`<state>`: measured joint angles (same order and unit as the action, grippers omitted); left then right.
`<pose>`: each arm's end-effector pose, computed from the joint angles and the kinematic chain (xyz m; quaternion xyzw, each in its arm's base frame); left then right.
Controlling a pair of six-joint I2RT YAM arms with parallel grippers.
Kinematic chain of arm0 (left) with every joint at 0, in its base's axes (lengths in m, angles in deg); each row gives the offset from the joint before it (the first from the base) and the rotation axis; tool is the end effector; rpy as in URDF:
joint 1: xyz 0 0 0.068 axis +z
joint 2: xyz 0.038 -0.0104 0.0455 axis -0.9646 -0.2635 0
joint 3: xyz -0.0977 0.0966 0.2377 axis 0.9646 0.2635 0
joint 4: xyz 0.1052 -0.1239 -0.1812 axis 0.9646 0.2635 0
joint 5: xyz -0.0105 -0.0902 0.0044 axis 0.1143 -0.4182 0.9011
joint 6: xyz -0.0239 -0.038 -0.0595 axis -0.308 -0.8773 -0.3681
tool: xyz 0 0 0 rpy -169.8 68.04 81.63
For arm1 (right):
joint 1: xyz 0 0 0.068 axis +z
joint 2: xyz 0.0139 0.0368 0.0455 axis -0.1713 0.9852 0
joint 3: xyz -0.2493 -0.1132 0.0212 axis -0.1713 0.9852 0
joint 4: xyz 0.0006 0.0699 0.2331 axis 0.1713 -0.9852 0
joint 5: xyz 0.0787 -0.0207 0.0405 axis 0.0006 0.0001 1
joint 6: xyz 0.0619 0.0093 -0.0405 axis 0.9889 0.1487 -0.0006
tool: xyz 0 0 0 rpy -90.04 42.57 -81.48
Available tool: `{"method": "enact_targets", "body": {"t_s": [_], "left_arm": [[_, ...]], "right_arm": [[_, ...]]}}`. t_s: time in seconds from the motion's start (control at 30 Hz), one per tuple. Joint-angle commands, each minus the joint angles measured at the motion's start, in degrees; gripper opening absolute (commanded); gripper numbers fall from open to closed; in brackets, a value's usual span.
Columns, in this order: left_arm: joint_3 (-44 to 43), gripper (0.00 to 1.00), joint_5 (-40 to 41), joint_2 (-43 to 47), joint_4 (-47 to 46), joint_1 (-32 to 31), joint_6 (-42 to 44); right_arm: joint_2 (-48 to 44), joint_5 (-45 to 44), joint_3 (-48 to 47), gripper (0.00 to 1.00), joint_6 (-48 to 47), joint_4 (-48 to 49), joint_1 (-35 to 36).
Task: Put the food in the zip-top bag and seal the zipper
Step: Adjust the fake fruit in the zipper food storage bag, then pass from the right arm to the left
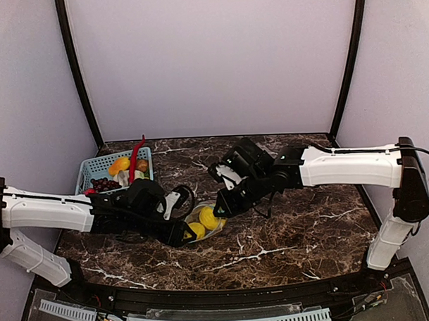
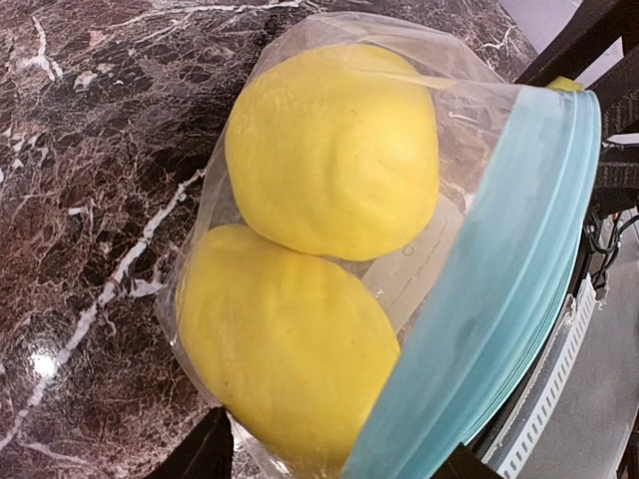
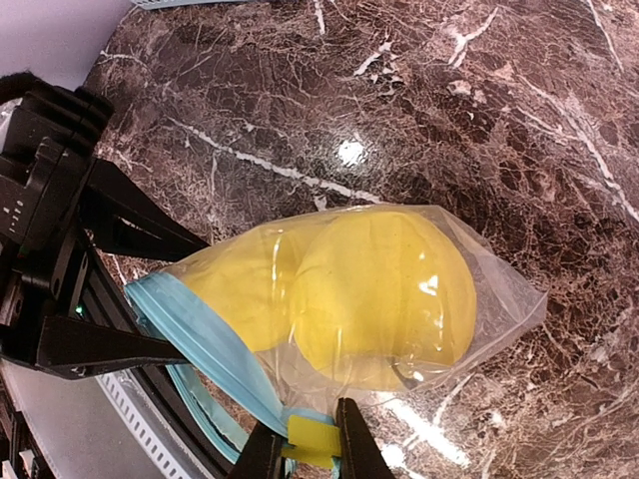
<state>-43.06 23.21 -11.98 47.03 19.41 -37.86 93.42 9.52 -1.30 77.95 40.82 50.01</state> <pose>0.1484 -0.2309 0.2013 0.2473 0.8759 -0.3223 0.2602 0.1803 0.3283 0.2495 -0.2614 0.9045 0.2818 0.1848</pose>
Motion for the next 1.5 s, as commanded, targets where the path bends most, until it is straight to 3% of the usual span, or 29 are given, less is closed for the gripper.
{"method": "enact_targets", "body": {"t_s": [0.0,0.27,0.33,0.4,0.47,0.73,0.9,1.13,1.33,1.47], "left_arm": [[-1.9,0.56,1.5,-1.6,-0.7,-0.3,1.1],[-3.1,0.52,2.6,-2.8,-0.7,-0.3,2.1],[-3.3,0.60,2.6,-1.4,-0.3,-0.3,2.9],[-3.6,0.77,2.8,0.6,0.7,-0.3,3.7],[-4.0,0.87,3.7,2.9,2.7,-0.2,4.3],[-2.5,0.95,1.1,7.9,6.6,-0.3,3.8],[-0.1,0.93,-1.4,8.2,5.4,-0.8,6.7],[-0.8,0.88,3.4,5.3,5.9,-3.1,10.9],[-2.9,0.78,7.8,1.7,6.4,-4.8,13.8],[-4.8,0.65,12.6,-1.1,7.9,-6.1,14.8]], "right_arm": [[-1.4,1.1,0.6,0.09,0.2,2.1,-0.3],[-2.1,-0.1,1.5,0.09,1.1,2.2,-0.4],[-2.3,-0.9,1.8,0.08,1.8,2.0,-0.7],[-2.6,-1.8,2.0,0.08,2.3,1.7,-1.1],[-3.2,-2.1,2.3,0.08,2.6,1.5,-1.5],[-3.8,-2.4,2.7,0.08,3.1,1.5,-2.5],[-3.6,-2.3,2.7,0.08,3.3,1.5,-2.5],[-3.6,-2.2,2.8,0.08,3.4,1.4,-2.7],[-3.6,-2.1,2.8,0.08,3.5,1.4,-2.8],[-3.6,-2.1,2.8,0.08,3.5,1.4,-2.9]]}}
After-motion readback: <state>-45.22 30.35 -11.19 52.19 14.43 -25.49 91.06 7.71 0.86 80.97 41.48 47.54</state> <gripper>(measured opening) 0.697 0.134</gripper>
